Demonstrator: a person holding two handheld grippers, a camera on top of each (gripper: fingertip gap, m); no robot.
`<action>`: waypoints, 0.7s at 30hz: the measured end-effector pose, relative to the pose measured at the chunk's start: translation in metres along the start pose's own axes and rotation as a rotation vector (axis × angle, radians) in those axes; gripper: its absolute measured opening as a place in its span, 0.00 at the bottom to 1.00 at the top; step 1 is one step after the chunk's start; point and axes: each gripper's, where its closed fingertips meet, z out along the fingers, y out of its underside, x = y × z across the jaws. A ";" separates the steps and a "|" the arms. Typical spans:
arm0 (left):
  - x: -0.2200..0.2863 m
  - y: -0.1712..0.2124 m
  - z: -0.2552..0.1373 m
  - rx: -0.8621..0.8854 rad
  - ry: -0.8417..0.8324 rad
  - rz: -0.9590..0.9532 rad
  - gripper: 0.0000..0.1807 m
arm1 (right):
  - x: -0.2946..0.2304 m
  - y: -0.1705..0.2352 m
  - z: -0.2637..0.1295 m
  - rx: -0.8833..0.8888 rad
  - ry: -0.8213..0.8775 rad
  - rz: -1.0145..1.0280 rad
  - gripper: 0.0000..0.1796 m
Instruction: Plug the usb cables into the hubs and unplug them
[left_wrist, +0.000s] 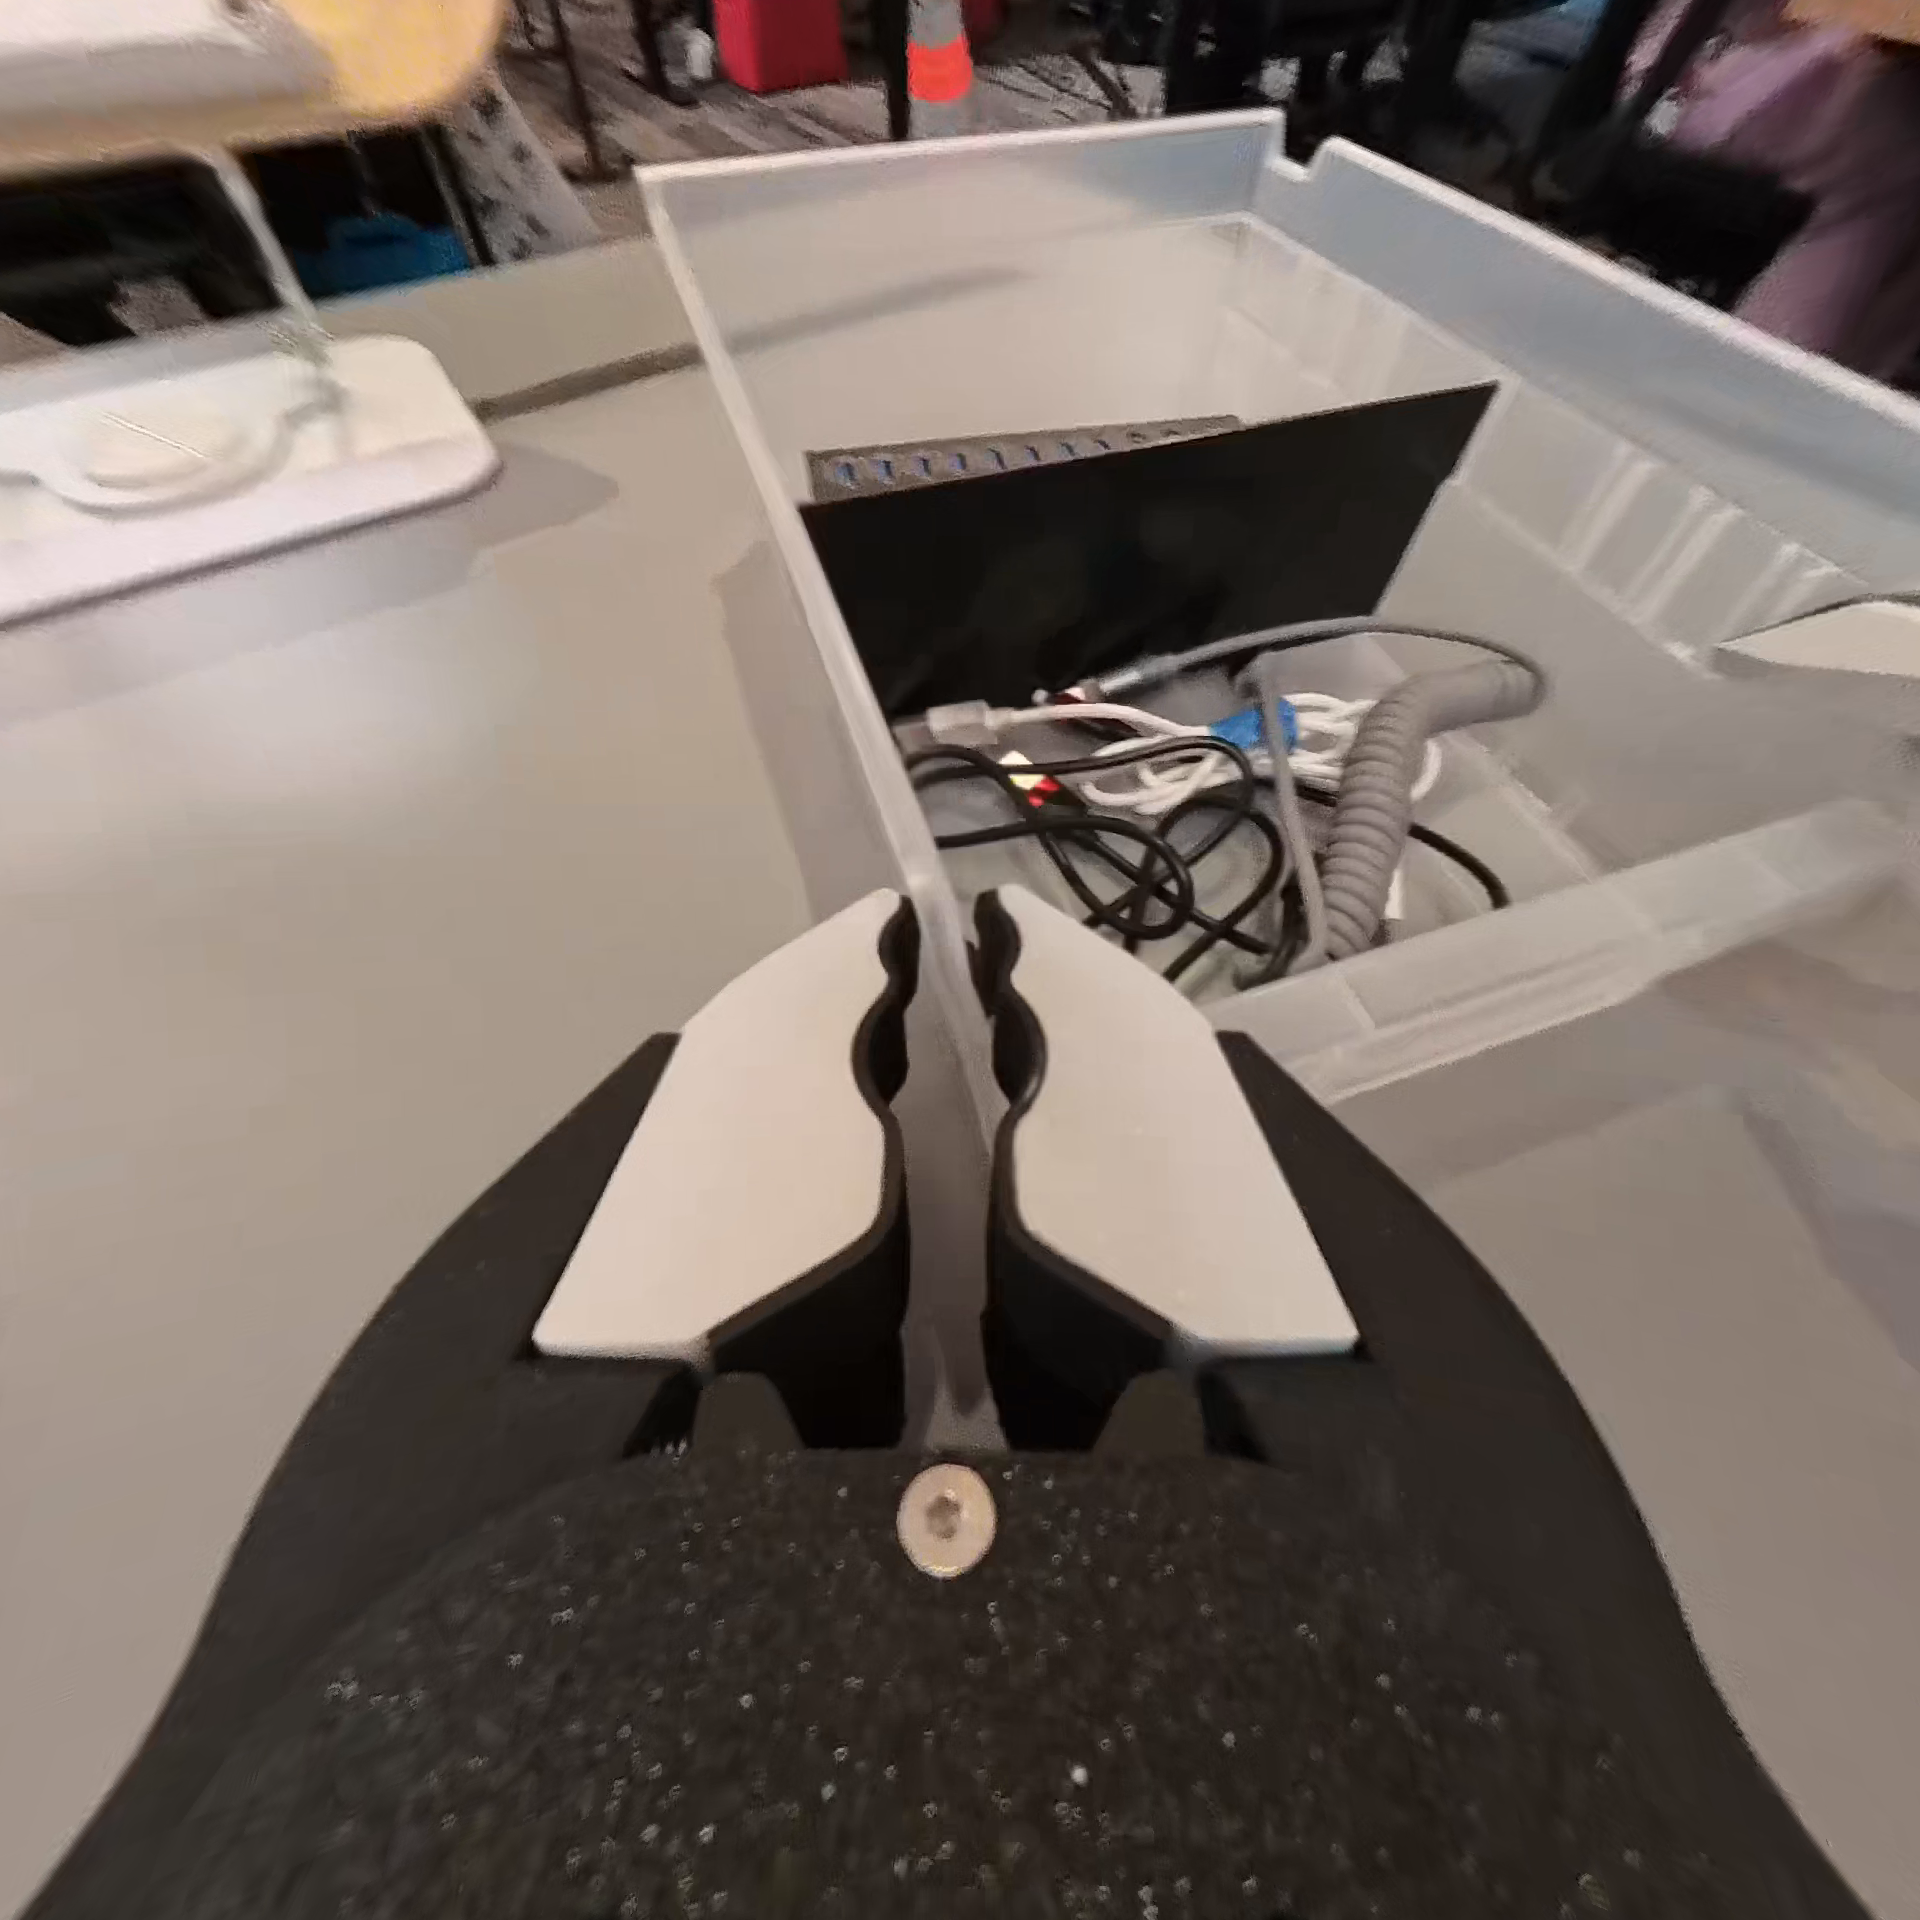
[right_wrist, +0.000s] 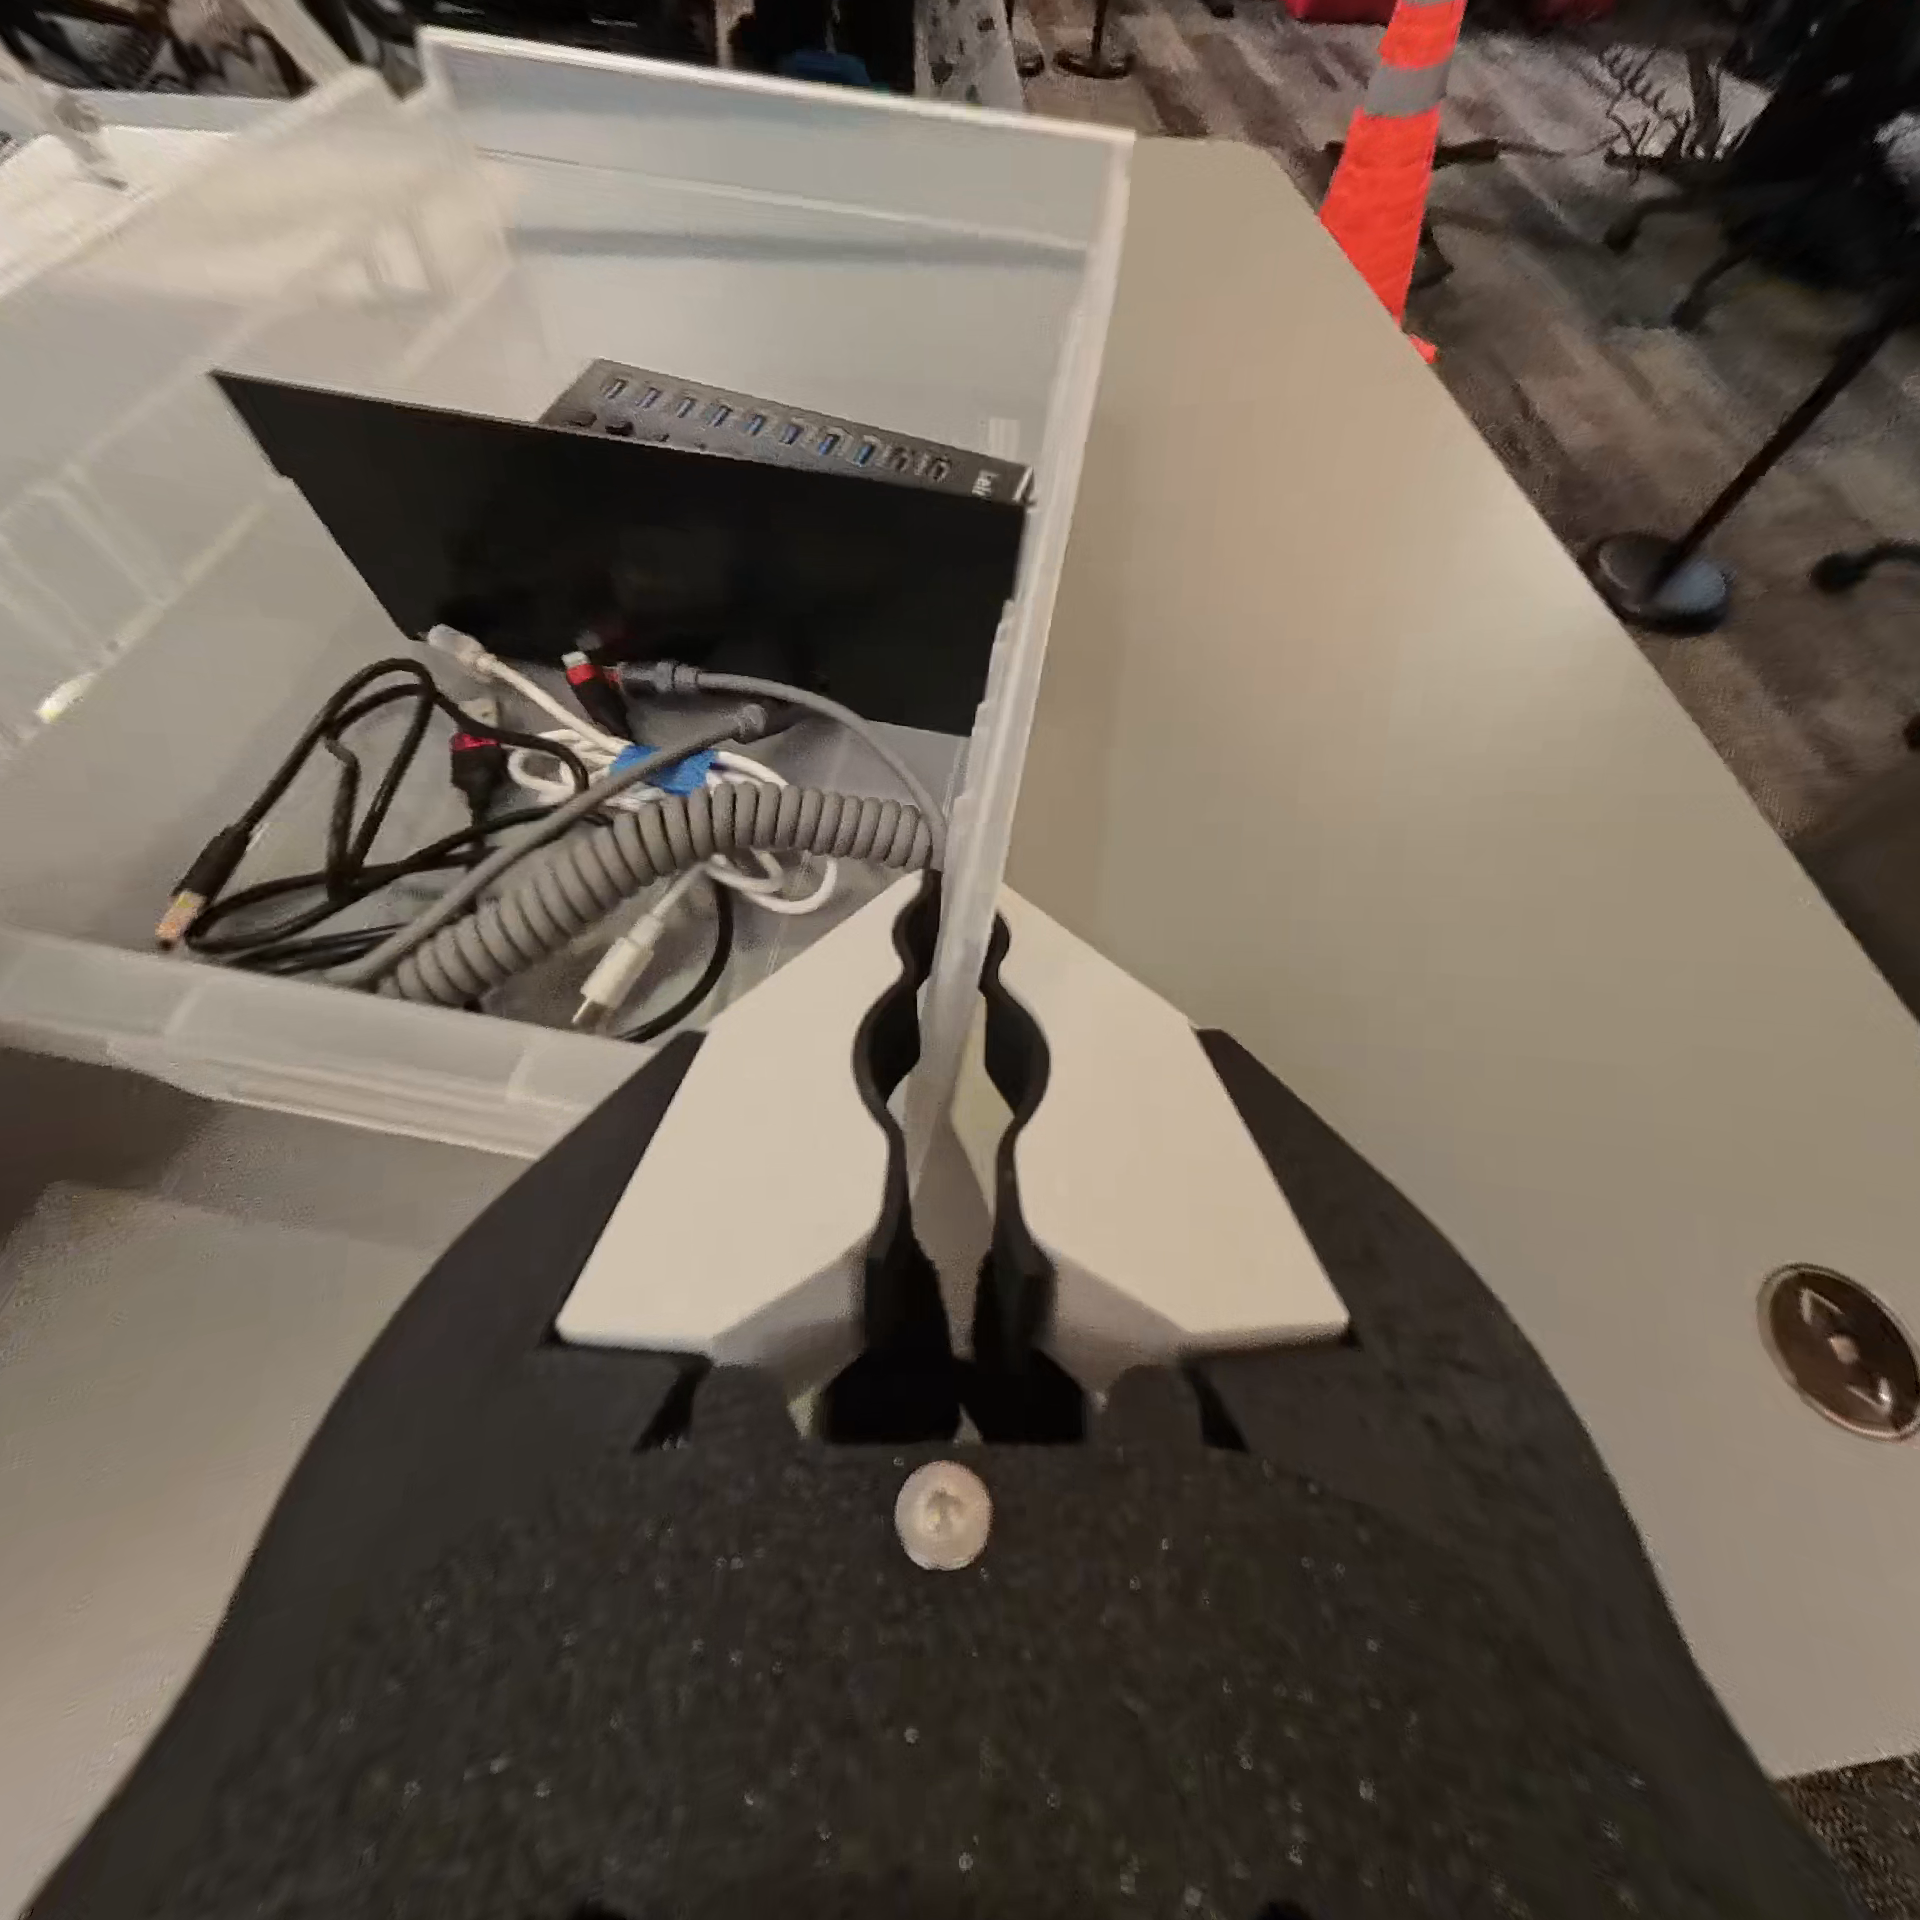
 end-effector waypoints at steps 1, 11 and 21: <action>-0.011 -0.002 -0.005 0.016 -0.043 0.025 0.04 | -0.010 -0.002 -0.001 0.006 0.001 -0.006 0.02; -0.137 0.006 -0.083 0.059 -0.276 -0.036 0.03 | -0.153 -0.057 0.013 0.132 -0.179 -0.044 0.02; -0.191 0.037 -0.096 -0.002 -0.253 -0.020 0.07 | -0.215 -0.040 0.038 0.111 -0.342 -0.155 0.05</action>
